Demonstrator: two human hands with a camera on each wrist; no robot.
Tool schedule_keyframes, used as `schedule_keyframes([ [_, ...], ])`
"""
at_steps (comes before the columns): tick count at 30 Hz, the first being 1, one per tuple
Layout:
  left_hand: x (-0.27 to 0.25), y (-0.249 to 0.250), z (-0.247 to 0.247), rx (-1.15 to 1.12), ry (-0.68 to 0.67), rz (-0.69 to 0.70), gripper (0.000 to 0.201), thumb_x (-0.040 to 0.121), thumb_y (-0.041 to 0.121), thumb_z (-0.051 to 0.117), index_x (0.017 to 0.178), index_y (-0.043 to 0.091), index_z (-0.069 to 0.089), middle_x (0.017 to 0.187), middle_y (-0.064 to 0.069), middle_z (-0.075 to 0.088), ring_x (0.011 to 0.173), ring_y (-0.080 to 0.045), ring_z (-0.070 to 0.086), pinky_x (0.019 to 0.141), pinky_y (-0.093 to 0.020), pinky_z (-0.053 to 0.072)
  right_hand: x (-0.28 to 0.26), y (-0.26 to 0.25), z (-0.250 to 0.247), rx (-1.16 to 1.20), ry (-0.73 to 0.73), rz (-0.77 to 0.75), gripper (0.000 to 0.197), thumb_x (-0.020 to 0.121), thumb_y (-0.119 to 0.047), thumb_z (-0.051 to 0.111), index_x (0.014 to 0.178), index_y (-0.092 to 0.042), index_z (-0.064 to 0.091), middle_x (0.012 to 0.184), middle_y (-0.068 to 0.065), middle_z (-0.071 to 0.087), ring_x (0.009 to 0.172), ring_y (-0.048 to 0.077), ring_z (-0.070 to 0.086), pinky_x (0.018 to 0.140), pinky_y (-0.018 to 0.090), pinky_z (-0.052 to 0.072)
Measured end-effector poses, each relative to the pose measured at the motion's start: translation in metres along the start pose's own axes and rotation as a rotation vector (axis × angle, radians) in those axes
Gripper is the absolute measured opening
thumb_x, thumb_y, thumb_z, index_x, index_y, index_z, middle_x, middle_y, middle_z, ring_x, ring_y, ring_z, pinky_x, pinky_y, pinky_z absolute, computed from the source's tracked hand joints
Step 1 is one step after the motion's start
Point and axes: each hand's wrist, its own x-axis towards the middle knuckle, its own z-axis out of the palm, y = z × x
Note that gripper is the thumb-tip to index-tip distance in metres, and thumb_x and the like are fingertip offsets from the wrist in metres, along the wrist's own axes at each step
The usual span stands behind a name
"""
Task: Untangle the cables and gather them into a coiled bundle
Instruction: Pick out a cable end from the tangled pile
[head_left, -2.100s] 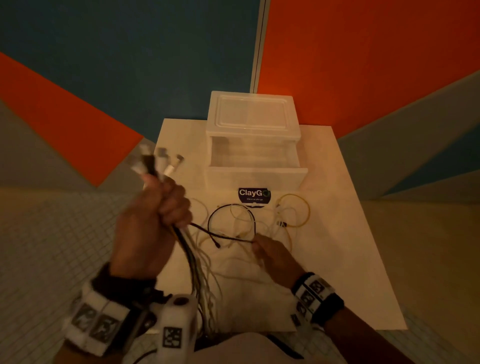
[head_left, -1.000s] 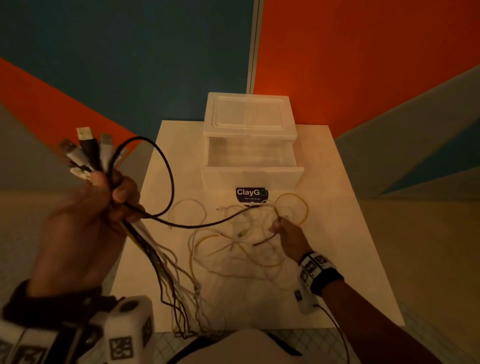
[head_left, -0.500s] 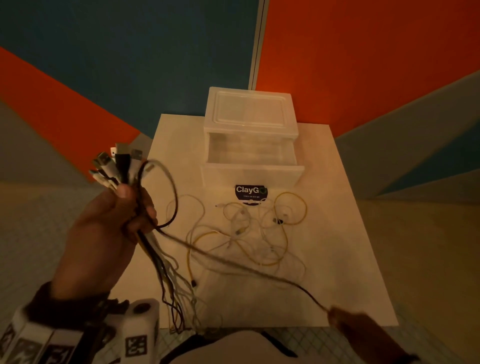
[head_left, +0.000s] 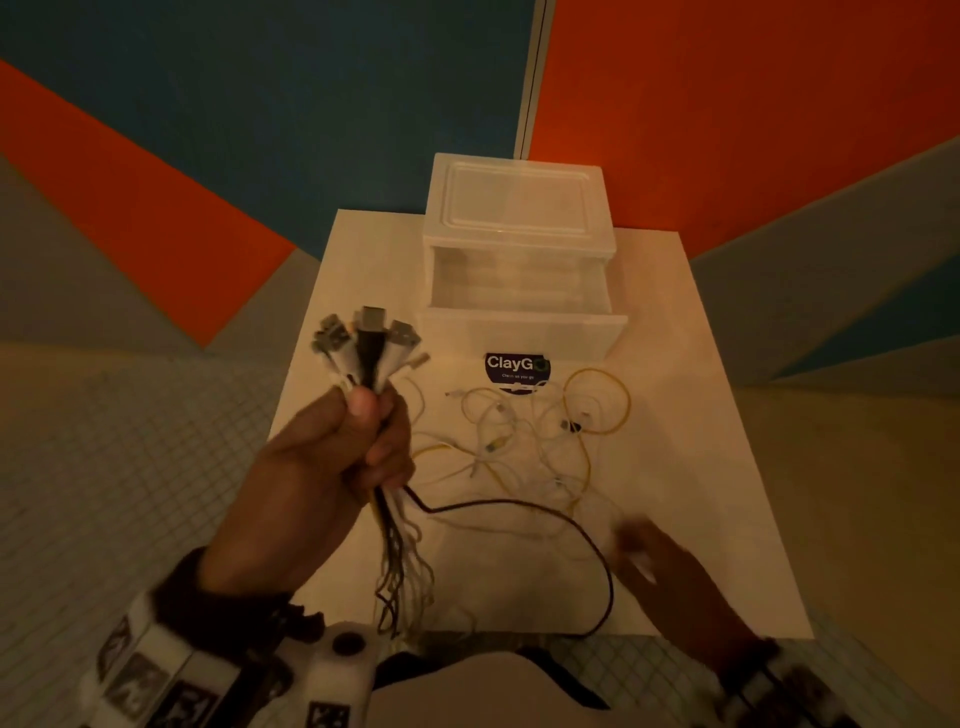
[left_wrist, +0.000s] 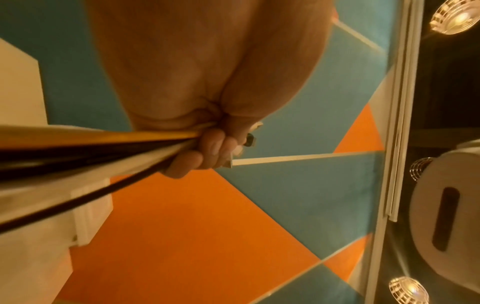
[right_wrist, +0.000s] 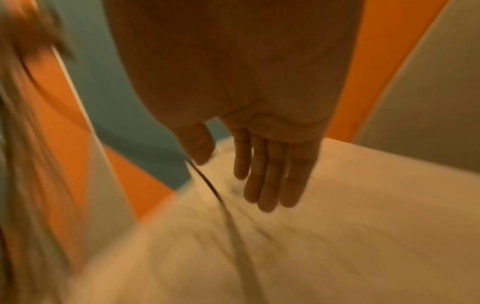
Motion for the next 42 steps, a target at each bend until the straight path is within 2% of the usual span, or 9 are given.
schedule_keyframes([
  [2,0.003,-0.010,0.008,-0.006,-0.015,-0.030,0.029,0.090,0.037,0.063,0.085,0.011,0.053,0.070,-0.001,0.037,0.058,-0.012,0.033,0.058,-0.026,0.038,0.013,-0.078,0.000,0.233,-0.126,-0.266,0.077,0.077,-0.071,0.058,0.139,-0.031,0.038,0.138,-0.023,0.046,0.130,-0.006,0.042,0.108,0.020,0.036],
  [5,0.006,-0.015,0.015,-0.009,0.005,-0.043,0.031,0.090,0.038,0.063,0.086,0.009,0.051,0.071,-0.002,0.036,0.059,-0.012,0.033,0.058,-0.026,0.037,0.040,-0.163,0.035,0.223,-0.449,-0.551,0.037,0.087,-0.025,0.070,0.118,-0.018,0.050,0.114,-0.012,0.056,0.109,0.000,0.053,0.100,0.029,0.044],
  [10,0.004,0.001,0.005,-0.001,0.062,0.005,0.024,0.098,0.029,0.045,0.085,0.010,0.051,0.069,-0.001,0.033,0.057,-0.012,0.029,0.055,-0.025,0.034,0.077,-0.141,0.110,0.012,-0.976,-0.342,0.025,0.101,-0.008,0.047,0.117,0.010,0.054,0.107,0.018,0.058,0.091,0.001,0.057,0.083,0.002,0.042],
  [13,-0.001,0.008,0.000,0.007,0.062,0.041,0.024,0.097,0.032,0.049,0.085,0.012,0.052,0.068,0.001,0.035,0.057,-0.011,0.031,0.055,-0.024,0.036,0.084,-0.107,0.124,-0.374,-1.080,-0.180,0.043,0.099,-0.014,0.050,0.139,-0.001,0.041,0.141,0.023,0.045,0.121,0.026,0.048,0.101,0.028,0.037],
  [18,-0.009,0.011,-0.013,0.035,0.098,0.037,0.032,0.090,0.040,0.063,0.085,0.010,0.051,0.068,0.000,0.034,0.056,-0.011,0.031,0.054,-0.025,0.035,0.133,-0.081,0.080,-0.145,-0.936,-0.140,0.054,0.088,0.002,0.061,0.137,-0.012,0.045,0.123,0.010,0.057,0.108,0.025,0.056,0.089,0.037,0.048],
  [23,-0.013,0.005,-0.024,-0.009,0.142,-0.011,0.037,0.085,0.042,0.068,0.084,0.010,0.051,0.067,-0.001,0.034,0.055,-0.011,0.030,0.054,-0.024,0.036,0.211,-0.061,0.055,-0.406,-0.084,-0.198,0.027,0.086,0.001,0.052,0.106,-0.008,0.066,0.108,0.014,0.067,0.103,0.030,0.063,0.089,0.038,0.052],
  [27,-0.010,0.001,-0.023,0.011,0.153,-0.036,0.038,0.084,0.045,0.069,0.083,0.011,0.052,0.067,-0.001,0.035,0.055,-0.011,0.030,0.054,-0.024,0.038,0.241,-0.046,0.078,-0.900,-0.220,-0.252,0.030,0.098,-0.009,0.040,0.124,-0.005,0.055,0.132,0.017,0.053,0.117,0.033,0.054,0.098,0.039,0.042],
  [34,-0.011,-0.004,-0.030,-0.015,0.216,-0.032,0.034,0.086,0.042,0.067,0.085,0.010,0.053,0.068,-0.002,0.035,0.056,-0.012,0.031,0.054,-0.025,0.039,0.256,-0.031,0.095,-1.057,-0.056,-0.362,0.033,0.100,-0.020,0.041,0.130,-0.008,0.048,0.141,0.013,0.043,0.135,0.030,0.036,0.096,0.044,0.040],
  [42,-0.005,-0.001,-0.044,-0.042,0.227,-0.021,0.035,0.084,0.041,0.070,0.084,0.011,0.052,0.067,0.000,0.035,0.056,-0.011,0.030,0.053,-0.024,0.036,0.203,-0.116,-0.028,0.511,0.170,-0.458,0.033,0.093,-0.004,0.050,0.079,-0.033,0.053,0.070,-0.004,0.066,0.067,0.025,0.065,0.068,0.039,0.055],
])
